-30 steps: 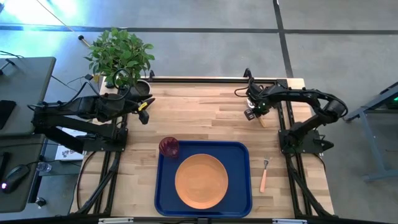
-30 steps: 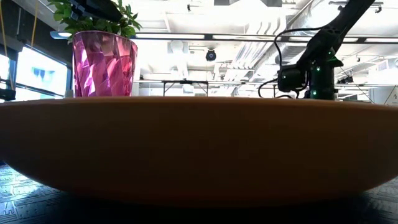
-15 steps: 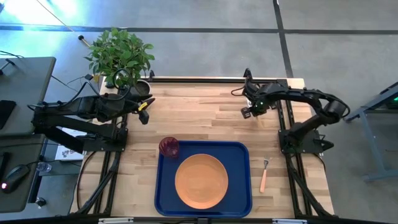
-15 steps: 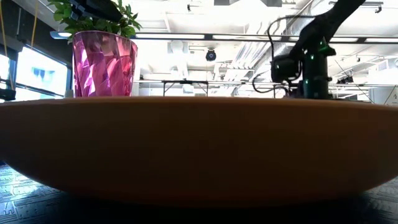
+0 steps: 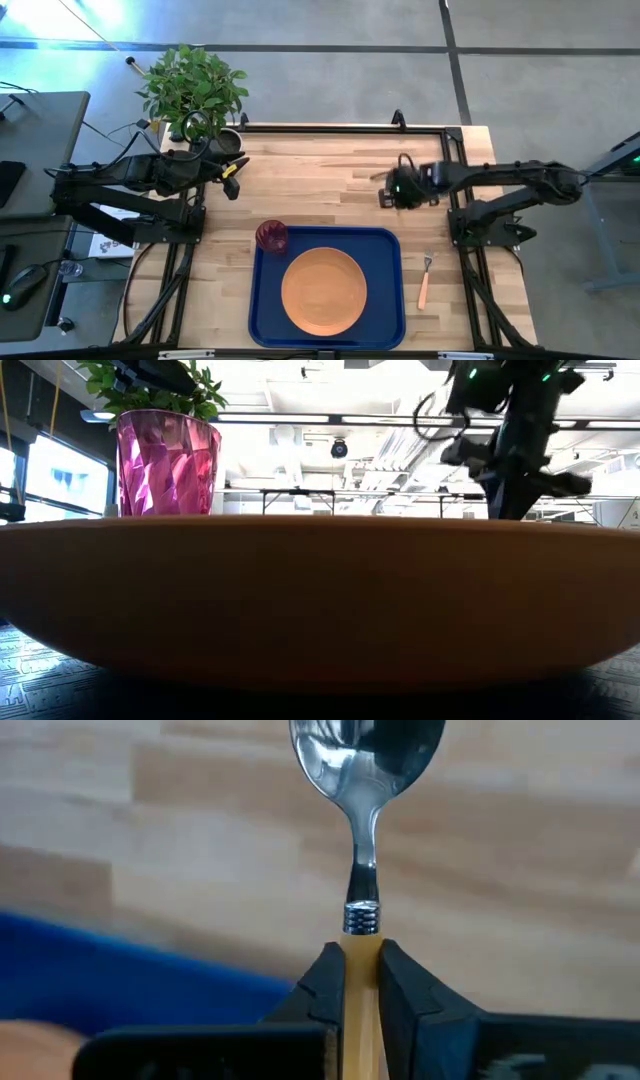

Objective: Pick and place plate/cup/fork/spoon on tray
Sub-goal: Put the yellow spoon on the blue serving tray to the right of the orange plate

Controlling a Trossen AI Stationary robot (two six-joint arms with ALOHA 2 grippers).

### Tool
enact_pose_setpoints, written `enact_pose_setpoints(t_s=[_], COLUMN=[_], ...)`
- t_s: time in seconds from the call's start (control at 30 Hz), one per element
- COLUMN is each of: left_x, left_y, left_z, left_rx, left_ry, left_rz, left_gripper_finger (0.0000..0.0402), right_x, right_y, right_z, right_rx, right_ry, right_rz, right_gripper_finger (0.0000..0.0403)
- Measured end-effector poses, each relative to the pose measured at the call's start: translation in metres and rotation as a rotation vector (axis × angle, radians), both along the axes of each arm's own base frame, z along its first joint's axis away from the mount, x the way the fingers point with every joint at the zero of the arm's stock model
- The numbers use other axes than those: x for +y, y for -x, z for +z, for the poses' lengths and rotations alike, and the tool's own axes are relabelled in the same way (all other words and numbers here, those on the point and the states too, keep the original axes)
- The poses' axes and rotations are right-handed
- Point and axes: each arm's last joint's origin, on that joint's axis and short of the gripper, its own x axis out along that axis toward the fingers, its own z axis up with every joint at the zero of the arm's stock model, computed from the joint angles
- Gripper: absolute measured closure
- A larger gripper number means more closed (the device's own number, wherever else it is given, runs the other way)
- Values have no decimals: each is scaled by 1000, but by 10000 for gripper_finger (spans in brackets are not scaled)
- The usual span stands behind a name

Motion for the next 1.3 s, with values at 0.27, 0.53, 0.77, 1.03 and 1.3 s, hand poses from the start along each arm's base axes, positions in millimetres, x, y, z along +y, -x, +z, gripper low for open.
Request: enact_pose_setpoints(t_s=[0.27, 0.53, 0.77, 1.03, 1.3], left_x=[0, 0, 0, 0, 0], left_y=[0, 0, 1, 0, 0], left_z=[-1, -1, -1, -1, -1], left_rx=[15, 15, 15, 15, 16], left_ry=[-7, -7, -7, -7, -4], left_rz=[-3, -3, -3, -4, -10], left_gripper_finger=[321, 321, 321, 321, 321], right_x=[67, 117, 152, 179, 198], right_y=[-9, -10, -31, -62, -91], right_z=[5, 6, 27, 35, -3], right_rx=[-149, -296, -247, 7, 109], right_ry=[-68, -122, -80, -68, -102], right_rz=[-86, -167, -155, -199, -198], right_gripper_finger=[390, 390, 390, 390, 390])
